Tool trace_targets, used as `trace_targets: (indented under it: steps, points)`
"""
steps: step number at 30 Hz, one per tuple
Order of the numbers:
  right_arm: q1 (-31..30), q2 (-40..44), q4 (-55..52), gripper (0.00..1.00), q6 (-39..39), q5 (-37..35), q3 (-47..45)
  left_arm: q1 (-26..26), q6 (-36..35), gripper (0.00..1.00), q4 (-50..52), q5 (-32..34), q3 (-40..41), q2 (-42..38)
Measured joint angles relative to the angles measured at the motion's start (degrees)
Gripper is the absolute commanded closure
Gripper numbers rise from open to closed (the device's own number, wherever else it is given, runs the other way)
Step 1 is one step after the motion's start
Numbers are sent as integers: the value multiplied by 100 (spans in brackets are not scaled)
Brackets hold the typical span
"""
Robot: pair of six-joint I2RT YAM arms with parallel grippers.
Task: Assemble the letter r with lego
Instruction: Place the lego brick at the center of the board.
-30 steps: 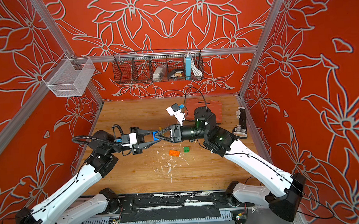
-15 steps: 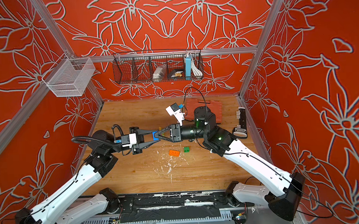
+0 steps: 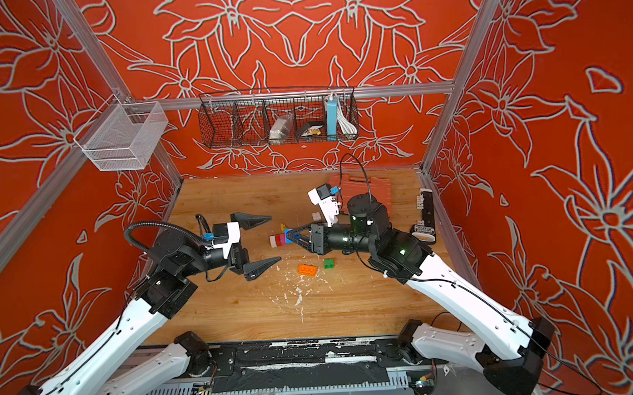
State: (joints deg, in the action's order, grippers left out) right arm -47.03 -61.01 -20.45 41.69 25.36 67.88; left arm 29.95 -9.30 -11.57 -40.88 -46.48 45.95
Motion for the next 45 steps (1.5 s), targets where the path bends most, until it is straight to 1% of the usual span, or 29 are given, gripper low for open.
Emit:
trace_targets:
  steps: [3, 5, 7, 10, 13, 16, 18, 23, 26, 34, 40, 43, 45]
  points:
    - [-28, -111, -603, 100, -538, -804, -20, -2, 485, 1, 409, 645, 249, -396]
    - [-107, -326, -1003, 100, -859, -1292, -24, -11, 802, 1, 734, 1143, 415, -566]
    - [-251, -656, -1360, 100, -1150, -1722, -24, -96, 1088, 1, 1014, 1502, 490, -603]
    - [-509, -1226, -1738, 100, -1451, -2194, -24, -459, 1569, 1, 1375, 1814, 501, -396]
    - [-730, -1751, -1943, 100, -1613, -2448, -24, -890, 2079, 1, 1849, 2063, 308, 15]
    - [-927, -2260, -2149, 100, -1709, -2551, 17, -1300, 2531, 1, 2437, 2358, -92, 533]
    - [-1032, -2612, -2234, 100, -1738, -2601, 109, -1569, 2817, 1, 2756, 2503, -293, 710]
    - [-1246, -3541, -2433, 100, -1816, -2586, 584, -2304, 3519, 1, 3429, 2686, -485, 673]
    - [-1322, -4068, -2540, 100, -1840, -2566, 979, -2603, 3797, 1, 3807, 2850, -490, 586]
    - [-1349, -5224, -2929, 99, -1867, -2468, 1932, -2664, 4079, 1, 4699, 3309, -496, 424]
    - [-1375, -5702, -3154, 95, -1869, -2437, 2347, -2669, 4092, 1, 5051, 3497, -496, 363]
    - [-1392, -5851, -3233, 91, -1873, -2437, 2500, -2669, 4089, 1, 5130, 3532, -507, 326]
    - [-1403, -5947, -3261, 85, -1878, -2433, 2577, -2669, 4087, 1, 5169, 3547, -522, 323]
